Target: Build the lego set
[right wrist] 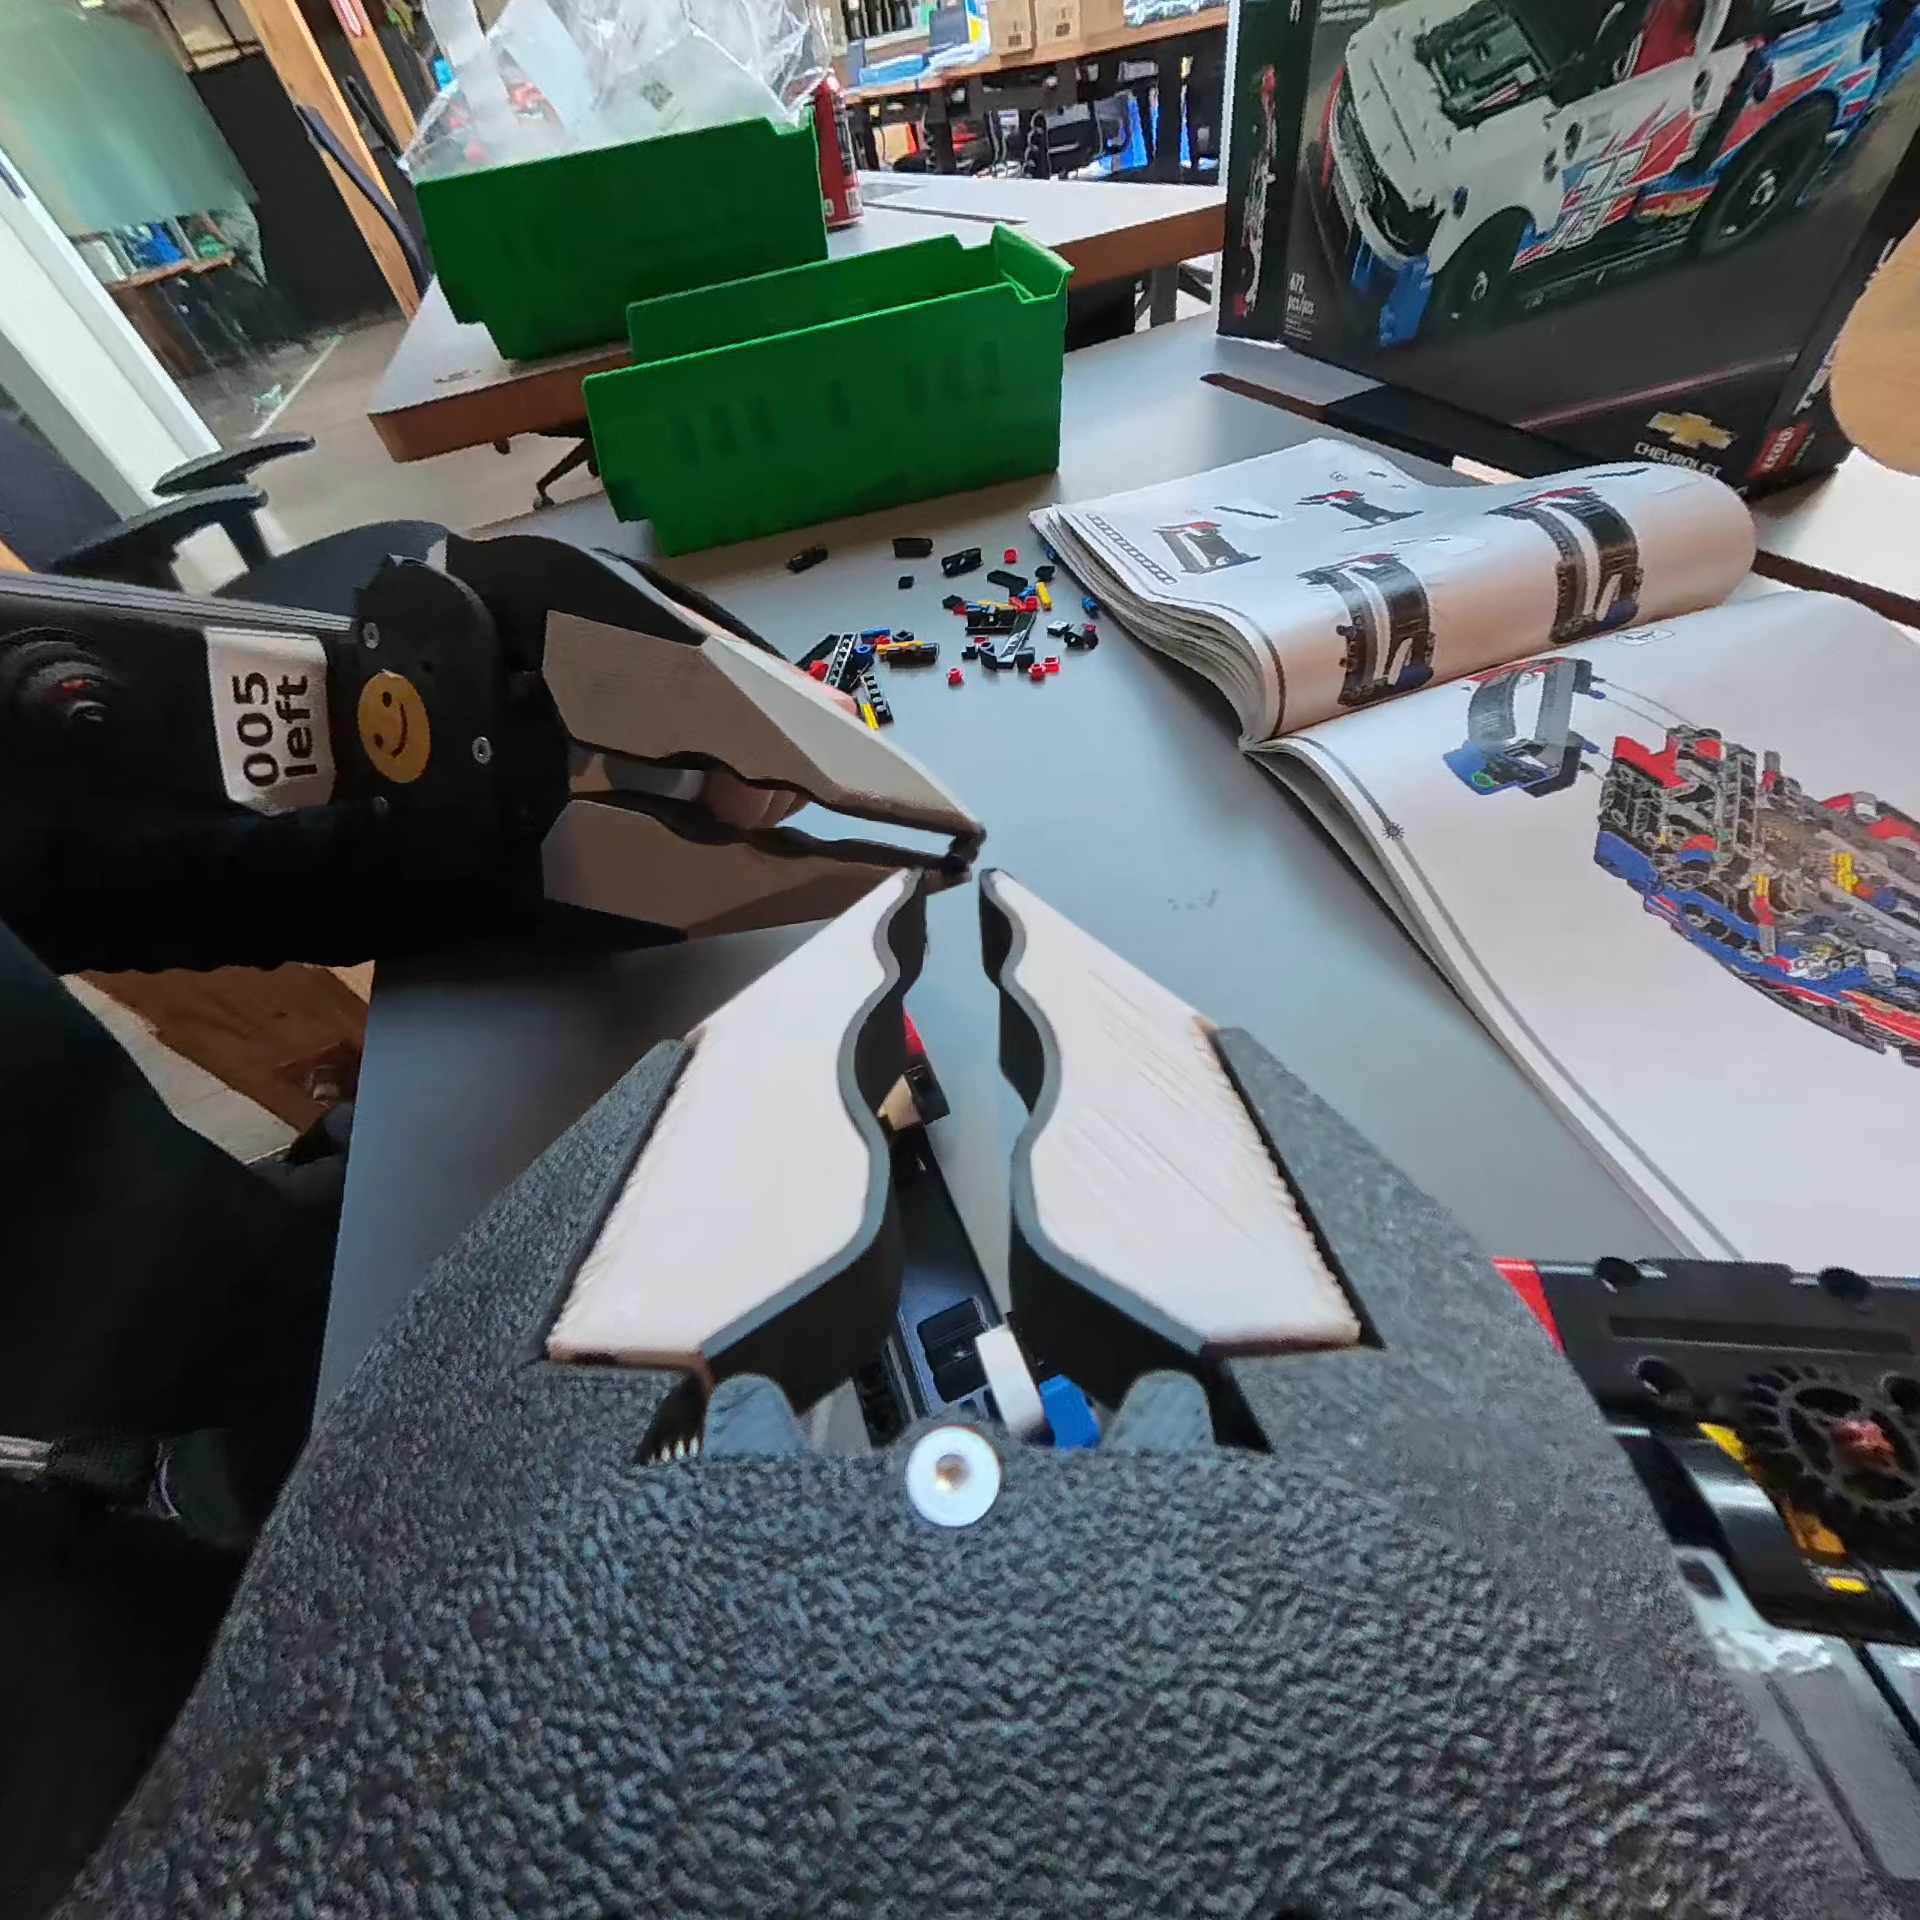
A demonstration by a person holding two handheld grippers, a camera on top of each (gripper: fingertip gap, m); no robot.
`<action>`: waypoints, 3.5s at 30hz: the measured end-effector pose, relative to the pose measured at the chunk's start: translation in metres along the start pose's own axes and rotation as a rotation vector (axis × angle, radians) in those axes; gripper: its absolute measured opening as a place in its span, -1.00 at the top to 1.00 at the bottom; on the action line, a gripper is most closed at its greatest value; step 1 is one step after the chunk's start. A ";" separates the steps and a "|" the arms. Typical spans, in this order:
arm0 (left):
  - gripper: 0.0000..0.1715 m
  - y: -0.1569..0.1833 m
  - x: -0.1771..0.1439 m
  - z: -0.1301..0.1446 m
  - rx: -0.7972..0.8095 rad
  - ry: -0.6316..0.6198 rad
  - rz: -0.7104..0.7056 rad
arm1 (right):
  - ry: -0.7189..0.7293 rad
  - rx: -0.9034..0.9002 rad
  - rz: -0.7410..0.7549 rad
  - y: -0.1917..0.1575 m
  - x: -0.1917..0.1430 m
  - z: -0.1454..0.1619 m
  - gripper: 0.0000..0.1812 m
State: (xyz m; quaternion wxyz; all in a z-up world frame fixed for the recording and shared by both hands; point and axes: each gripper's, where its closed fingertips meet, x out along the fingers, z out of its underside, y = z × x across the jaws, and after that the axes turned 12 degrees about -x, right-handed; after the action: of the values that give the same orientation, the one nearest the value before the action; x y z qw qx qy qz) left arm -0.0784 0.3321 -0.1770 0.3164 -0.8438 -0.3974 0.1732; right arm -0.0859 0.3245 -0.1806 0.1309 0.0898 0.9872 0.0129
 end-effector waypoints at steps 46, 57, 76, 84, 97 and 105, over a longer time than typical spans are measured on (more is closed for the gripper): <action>0.97 0.023 0.000 0.005 -0.020 -0.041 0.125 | -0.065 0.032 -0.042 -0.005 -0.010 0.013 0.92; 0.98 0.023 -0.001 0.000 -0.024 -0.023 0.127 | -0.163 -0.168 0.005 -0.010 -0.009 0.013 0.94; 0.73 0.027 -0.003 0.003 -0.413 -0.072 0.289 | -0.284 -0.079 0.030 -0.005 -0.078 0.031 0.95; 0.66 0.051 -0.008 0.002 -0.625 -0.163 0.564 | -0.367 -0.060 0.096 -0.008 -0.123 0.058 0.95; 0.61 0.090 -0.005 0.003 -0.524 -0.403 0.792 | -0.481 -0.219 -0.033 -0.023 -0.106 0.057 0.95; 0.75 0.112 0.004 0.008 -0.435 -0.476 0.855 | -0.639 -0.347 -0.185 -0.033 -0.076 0.063 0.95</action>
State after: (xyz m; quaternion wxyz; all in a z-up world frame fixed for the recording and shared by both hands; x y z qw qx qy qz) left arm -0.0177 0.2839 -0.2581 -0.0634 -0.9138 -0.1059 0.3870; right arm -0.0031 0.2787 -0.2238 0.4463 -0.0240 0.8836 0.1396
